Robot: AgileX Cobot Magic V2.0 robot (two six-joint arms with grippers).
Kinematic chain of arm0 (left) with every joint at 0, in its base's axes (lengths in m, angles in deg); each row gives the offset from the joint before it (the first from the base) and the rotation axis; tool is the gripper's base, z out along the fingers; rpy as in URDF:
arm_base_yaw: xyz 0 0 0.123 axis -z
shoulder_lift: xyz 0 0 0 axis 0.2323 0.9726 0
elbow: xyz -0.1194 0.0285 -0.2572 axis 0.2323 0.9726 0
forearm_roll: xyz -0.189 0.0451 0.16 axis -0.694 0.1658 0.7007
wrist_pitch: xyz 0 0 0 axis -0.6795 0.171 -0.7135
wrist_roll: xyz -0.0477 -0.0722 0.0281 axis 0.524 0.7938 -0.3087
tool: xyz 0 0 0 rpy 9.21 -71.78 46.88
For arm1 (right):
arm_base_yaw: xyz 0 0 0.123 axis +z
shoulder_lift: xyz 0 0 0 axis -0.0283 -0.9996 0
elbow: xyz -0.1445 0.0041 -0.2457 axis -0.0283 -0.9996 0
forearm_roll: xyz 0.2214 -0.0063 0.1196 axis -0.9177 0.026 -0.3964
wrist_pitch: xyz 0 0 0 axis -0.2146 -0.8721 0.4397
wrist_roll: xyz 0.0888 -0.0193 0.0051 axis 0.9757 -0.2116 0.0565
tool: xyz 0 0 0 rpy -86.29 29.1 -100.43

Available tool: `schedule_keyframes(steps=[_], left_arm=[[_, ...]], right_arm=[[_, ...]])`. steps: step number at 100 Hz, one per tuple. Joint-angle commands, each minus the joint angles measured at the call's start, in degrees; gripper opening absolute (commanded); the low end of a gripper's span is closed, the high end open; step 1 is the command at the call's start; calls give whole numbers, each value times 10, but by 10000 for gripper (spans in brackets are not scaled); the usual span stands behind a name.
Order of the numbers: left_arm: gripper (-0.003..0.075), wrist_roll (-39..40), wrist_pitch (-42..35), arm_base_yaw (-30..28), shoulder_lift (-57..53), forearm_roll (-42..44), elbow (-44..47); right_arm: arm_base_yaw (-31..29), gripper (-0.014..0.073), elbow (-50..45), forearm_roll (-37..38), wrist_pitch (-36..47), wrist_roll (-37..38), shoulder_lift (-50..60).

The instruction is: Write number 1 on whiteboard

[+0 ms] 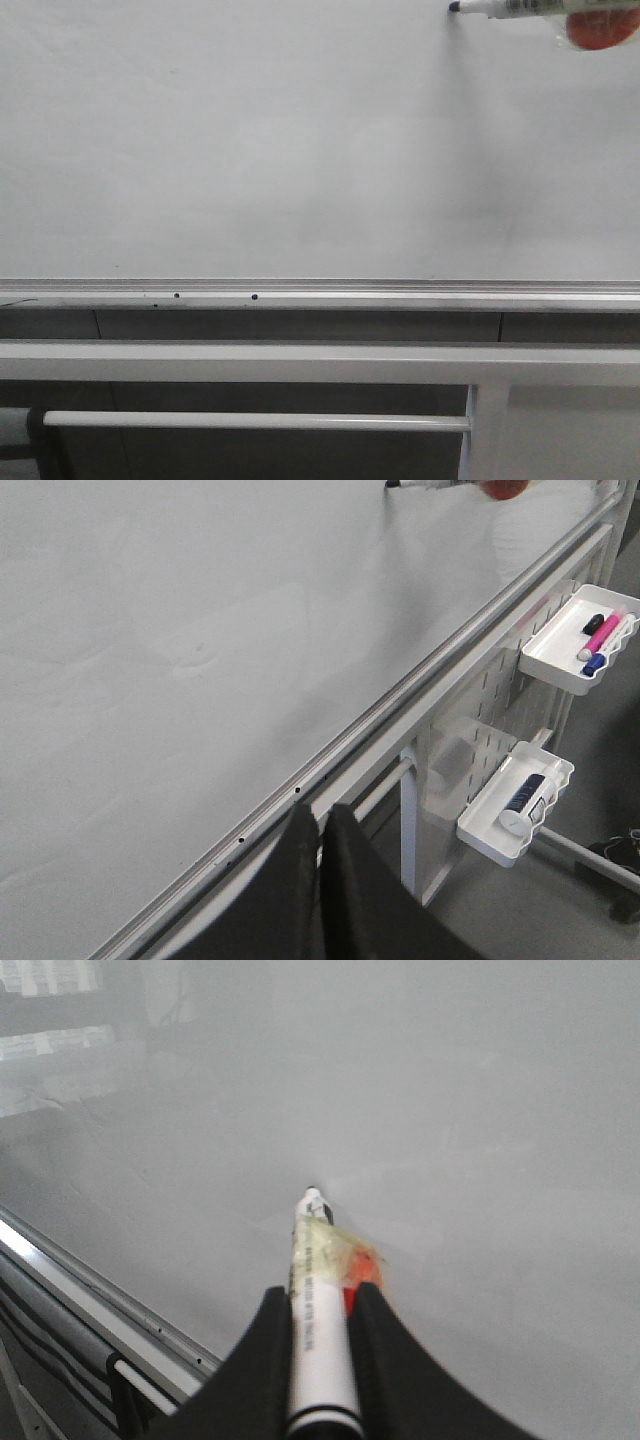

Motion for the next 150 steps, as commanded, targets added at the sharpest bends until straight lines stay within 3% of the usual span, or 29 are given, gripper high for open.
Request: schedule_keyframes(steps=[1, 29, 80, 93, 118, 139, 150], left_arm=[[-20, 6, -32, 3, 0, 8, -15], [-20, 6, -32, 3, 0, 8, -15], [-20, 6, -32, 3, 0, 9, -15], [-20, 6, -32, 3, 0, 10, -15], [-20, 6, -39, 3, 0, 10, -15], [-17, -41, -95, 3, 3, 10, -15], [65, -74, -103, 10, 18, 10, -15]], right_arm=[[-21, -62, 21, 2, 38, -9, -11], [-29, -62, 21, -19, -26, -9, -55], [-29, -64, 21, -31, -27, -9, -106], [-2, -64, 21, -31, -37, -9, -106], [87, -63, 21, -32, -116, -9, -54], [94, -63, 71, -32, -263, -9, -58], [87, -63, 116, -28, -307, -9, -82]])
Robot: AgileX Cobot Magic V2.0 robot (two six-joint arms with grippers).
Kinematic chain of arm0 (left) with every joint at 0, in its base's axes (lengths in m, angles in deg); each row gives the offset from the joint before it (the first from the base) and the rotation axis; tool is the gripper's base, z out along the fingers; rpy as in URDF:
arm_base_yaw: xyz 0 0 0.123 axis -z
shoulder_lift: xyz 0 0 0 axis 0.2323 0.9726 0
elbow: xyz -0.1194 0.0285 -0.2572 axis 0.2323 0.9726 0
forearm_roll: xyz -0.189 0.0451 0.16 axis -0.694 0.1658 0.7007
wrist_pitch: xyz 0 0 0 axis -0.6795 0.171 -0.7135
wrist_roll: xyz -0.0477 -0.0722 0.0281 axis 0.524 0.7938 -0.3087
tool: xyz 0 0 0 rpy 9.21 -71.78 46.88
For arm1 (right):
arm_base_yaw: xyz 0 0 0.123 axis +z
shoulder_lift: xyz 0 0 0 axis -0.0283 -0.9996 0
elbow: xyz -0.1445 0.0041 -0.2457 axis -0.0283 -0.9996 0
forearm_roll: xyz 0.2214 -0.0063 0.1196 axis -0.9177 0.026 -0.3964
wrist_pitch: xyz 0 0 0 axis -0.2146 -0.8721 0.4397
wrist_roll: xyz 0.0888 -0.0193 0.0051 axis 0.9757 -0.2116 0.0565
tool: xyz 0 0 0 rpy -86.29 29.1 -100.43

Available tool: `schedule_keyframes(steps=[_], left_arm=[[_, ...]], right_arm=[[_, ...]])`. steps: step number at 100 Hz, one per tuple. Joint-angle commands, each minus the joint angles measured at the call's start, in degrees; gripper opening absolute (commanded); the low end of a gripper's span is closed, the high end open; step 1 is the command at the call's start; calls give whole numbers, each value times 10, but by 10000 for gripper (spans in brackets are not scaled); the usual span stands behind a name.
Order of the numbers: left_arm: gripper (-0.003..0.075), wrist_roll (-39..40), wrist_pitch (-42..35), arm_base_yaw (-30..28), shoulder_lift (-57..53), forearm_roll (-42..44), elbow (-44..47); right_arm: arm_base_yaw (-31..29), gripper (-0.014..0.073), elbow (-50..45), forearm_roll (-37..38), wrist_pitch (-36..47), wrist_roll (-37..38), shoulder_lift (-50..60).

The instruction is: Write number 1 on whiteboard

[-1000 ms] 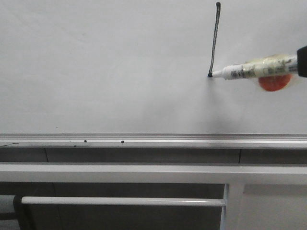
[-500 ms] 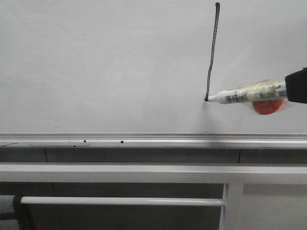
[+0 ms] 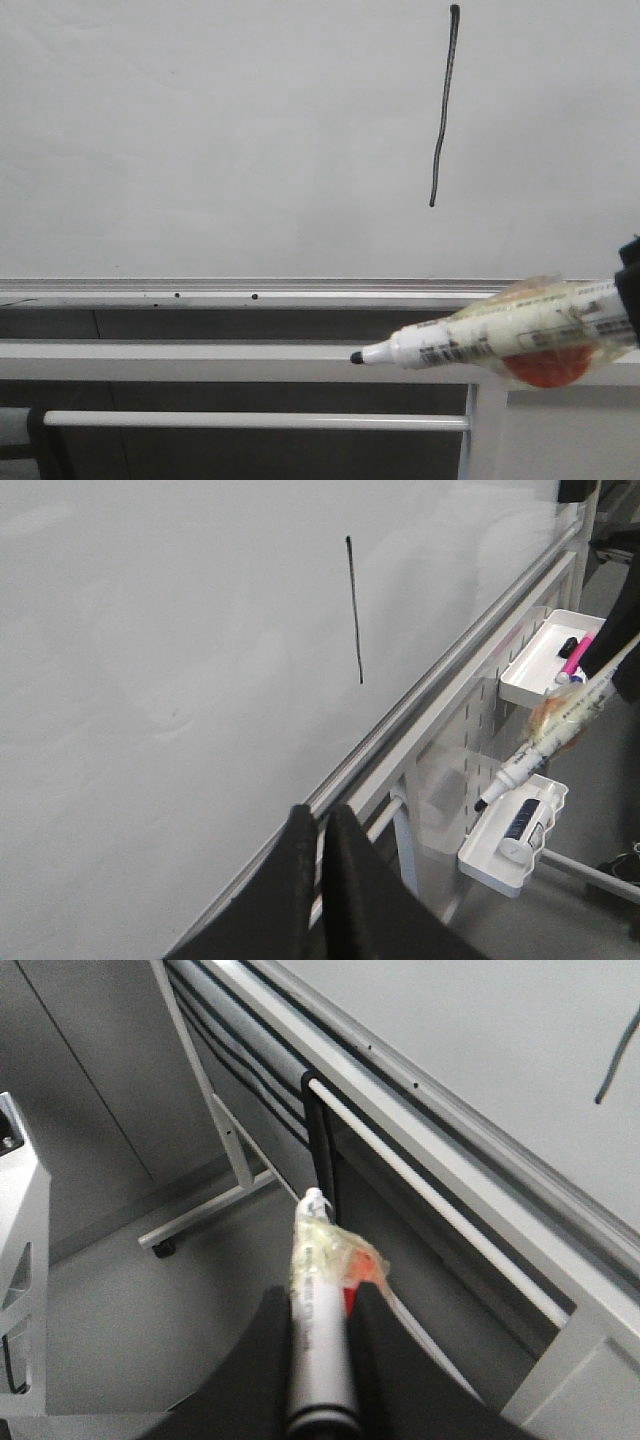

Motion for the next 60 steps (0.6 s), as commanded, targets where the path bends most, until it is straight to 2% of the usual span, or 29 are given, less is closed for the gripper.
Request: schedule_keyframes(steps=[1, 16, 23, 38, 60], left_arm=[[75, -24, -47, 9, 18, 6, -15], [363, -25, -47, 40, 57, 8, -15], [433, -25, -47, 53, 77, 8, -15], [388, -25, -50, 74, 119, 38, -16], [379, -25, -68, 79, 187, 83, -17]], right_arm=[[-8, -63, 51, 2, -6, -5, -21], [-44, -63, 108, 4, -54, -5, -60], [-65, -63, 138, 4, -80, -5, -76], [-101, -63, 208, 4, -167, 7, -114], [-102, -63, 278, 4, -230, 32, -165]])
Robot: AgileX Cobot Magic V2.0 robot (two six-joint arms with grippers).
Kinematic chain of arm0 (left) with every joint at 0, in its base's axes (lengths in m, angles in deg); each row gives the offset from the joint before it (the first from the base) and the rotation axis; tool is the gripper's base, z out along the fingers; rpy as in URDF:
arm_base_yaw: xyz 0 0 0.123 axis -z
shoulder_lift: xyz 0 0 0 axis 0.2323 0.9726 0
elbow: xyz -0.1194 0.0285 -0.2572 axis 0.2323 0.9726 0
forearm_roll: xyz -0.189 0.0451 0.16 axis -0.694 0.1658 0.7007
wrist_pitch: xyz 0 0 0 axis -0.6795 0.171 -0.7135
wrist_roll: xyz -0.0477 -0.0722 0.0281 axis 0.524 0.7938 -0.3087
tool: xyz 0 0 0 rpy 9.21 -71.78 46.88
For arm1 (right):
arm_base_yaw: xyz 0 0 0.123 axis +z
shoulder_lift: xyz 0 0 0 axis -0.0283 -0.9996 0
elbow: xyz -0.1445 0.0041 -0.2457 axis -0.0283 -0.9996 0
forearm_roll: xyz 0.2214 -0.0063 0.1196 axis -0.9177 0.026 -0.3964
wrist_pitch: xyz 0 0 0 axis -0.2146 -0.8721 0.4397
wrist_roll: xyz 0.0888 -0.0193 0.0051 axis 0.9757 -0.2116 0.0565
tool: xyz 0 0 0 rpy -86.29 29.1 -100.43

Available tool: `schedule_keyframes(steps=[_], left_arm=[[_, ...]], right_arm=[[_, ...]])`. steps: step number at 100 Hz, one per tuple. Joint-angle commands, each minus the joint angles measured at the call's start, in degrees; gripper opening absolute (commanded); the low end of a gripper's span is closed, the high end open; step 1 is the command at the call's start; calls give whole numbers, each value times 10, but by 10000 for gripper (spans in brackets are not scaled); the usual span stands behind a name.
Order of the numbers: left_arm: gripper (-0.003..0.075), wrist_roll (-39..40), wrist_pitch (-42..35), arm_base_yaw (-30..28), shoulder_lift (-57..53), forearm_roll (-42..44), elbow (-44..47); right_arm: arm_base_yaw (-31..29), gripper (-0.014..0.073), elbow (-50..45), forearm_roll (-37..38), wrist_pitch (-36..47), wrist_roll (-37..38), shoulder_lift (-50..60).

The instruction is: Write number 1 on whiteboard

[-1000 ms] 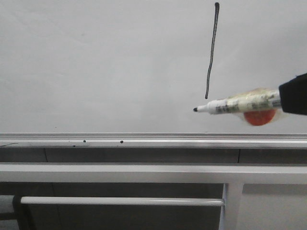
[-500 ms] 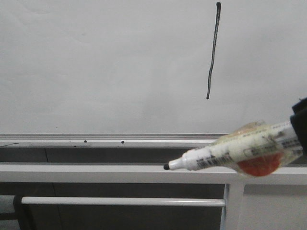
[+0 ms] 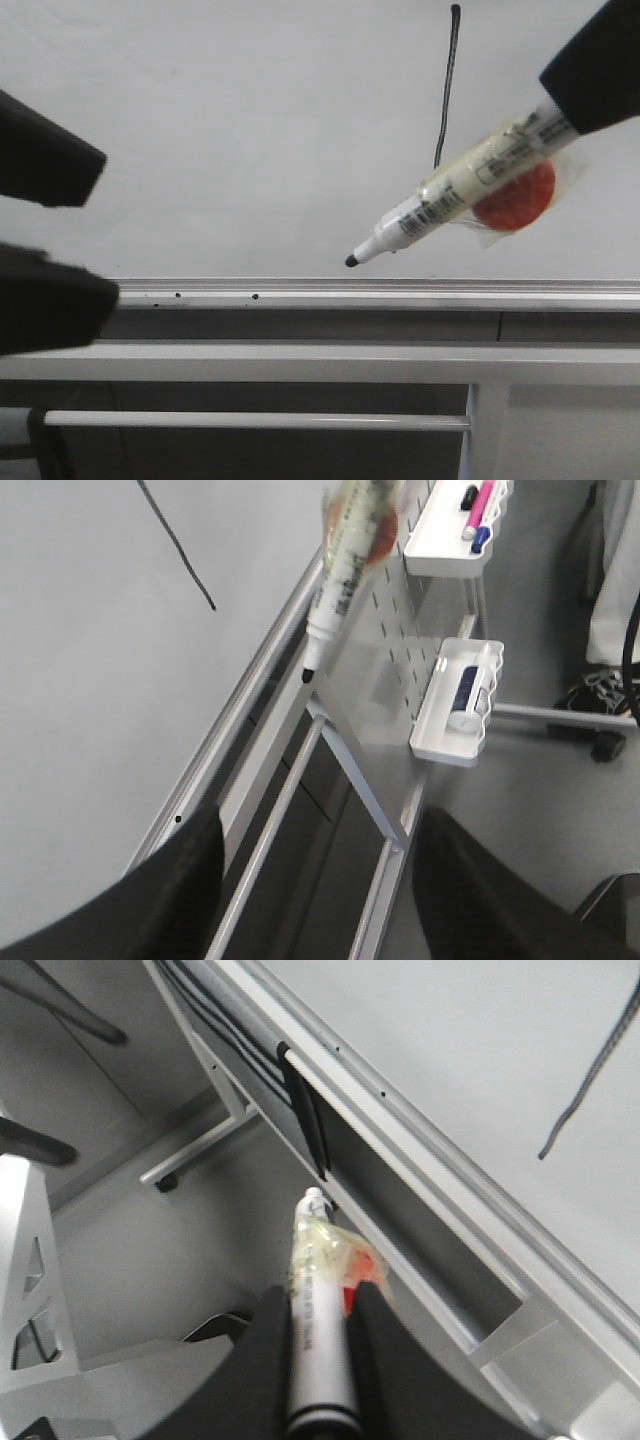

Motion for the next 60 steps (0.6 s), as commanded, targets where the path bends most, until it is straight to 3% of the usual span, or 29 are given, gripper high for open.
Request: schedule_keyframes(steps=[1, 12, 60], left_arm=[[379, 0, -36, 5, 21, 17, -17], [378, 0, -41, 5, 47, 28, -29], [366, 0, -47, -10, 158, 70, -112]], right_arm=[[-3, -63, 39, -6, -3, 17, -14], [-3, -63, 55, -10, -35, 20, -33], [-2, -63, 80, -49, -30, 17, -40]])
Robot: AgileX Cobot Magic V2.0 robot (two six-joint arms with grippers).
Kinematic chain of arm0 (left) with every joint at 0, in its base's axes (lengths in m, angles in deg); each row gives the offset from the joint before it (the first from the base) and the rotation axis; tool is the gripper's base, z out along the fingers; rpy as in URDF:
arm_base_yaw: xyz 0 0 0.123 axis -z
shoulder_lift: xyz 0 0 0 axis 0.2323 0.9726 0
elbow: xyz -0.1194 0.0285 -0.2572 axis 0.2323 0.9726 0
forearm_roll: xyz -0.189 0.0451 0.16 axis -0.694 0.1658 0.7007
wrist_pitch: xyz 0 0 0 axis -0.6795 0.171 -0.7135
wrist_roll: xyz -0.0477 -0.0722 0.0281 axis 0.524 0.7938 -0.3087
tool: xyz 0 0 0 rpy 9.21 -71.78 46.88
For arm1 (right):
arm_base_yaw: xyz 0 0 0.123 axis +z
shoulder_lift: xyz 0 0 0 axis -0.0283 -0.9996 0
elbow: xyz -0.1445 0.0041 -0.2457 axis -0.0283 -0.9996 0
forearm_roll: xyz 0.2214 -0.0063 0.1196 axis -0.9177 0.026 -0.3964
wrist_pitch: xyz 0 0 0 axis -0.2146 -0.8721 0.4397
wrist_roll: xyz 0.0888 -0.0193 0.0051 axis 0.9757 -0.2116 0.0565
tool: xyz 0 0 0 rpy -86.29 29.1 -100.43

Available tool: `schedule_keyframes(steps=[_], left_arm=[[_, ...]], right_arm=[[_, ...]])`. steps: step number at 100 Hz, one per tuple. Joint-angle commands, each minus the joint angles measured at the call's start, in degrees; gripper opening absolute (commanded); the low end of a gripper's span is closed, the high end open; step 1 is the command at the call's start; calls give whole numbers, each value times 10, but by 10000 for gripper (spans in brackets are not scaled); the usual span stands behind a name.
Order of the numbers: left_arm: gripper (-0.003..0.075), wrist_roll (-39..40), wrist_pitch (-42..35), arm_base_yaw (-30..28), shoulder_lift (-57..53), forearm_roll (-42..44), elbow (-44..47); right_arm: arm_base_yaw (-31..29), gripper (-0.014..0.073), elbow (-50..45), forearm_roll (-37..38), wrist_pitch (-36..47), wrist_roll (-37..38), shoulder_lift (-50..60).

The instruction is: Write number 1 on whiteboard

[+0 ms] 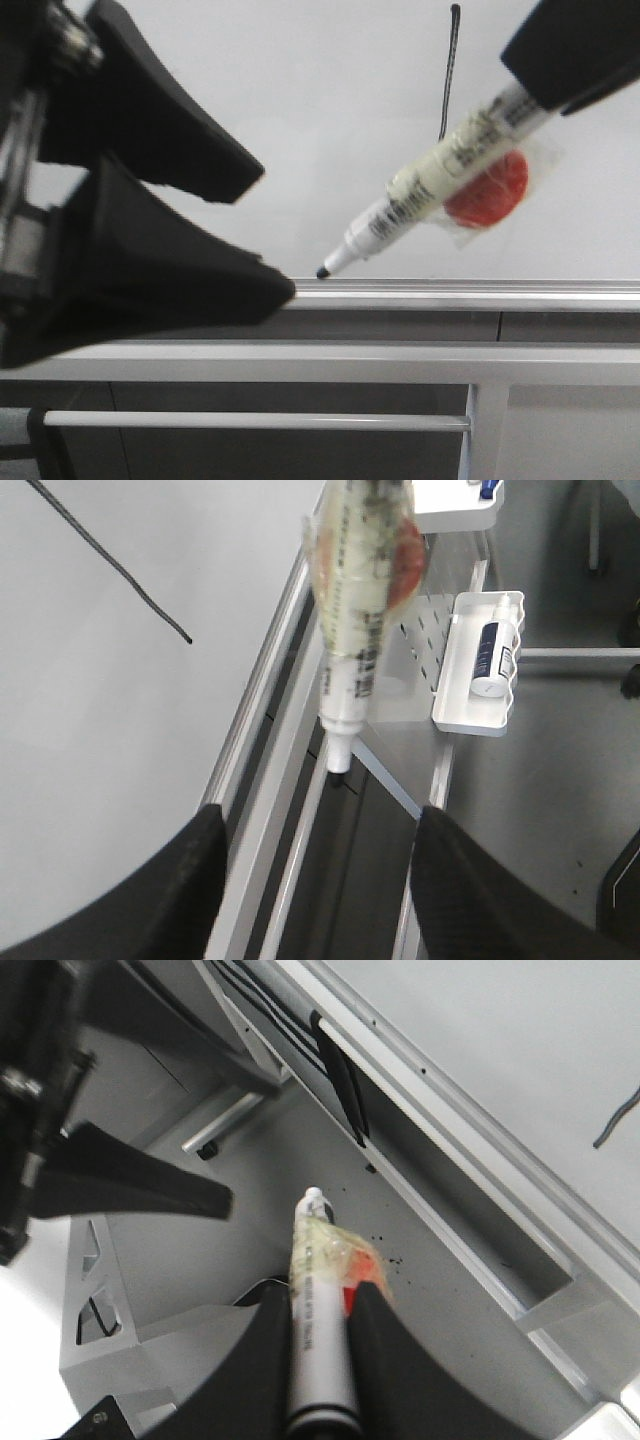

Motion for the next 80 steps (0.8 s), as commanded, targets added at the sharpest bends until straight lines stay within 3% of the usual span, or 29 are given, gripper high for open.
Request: schedule_keyframes(steps=[1, 80], left_arm=[[366, 0, -33, -1, 2, 6, -22], [366, 7, -38, -1, 1, 4, -46]], right_arm=[[-1, -63, 27, -26, 26, -2, 3], [45, -63, 34, -33, 71, -2, -10]])
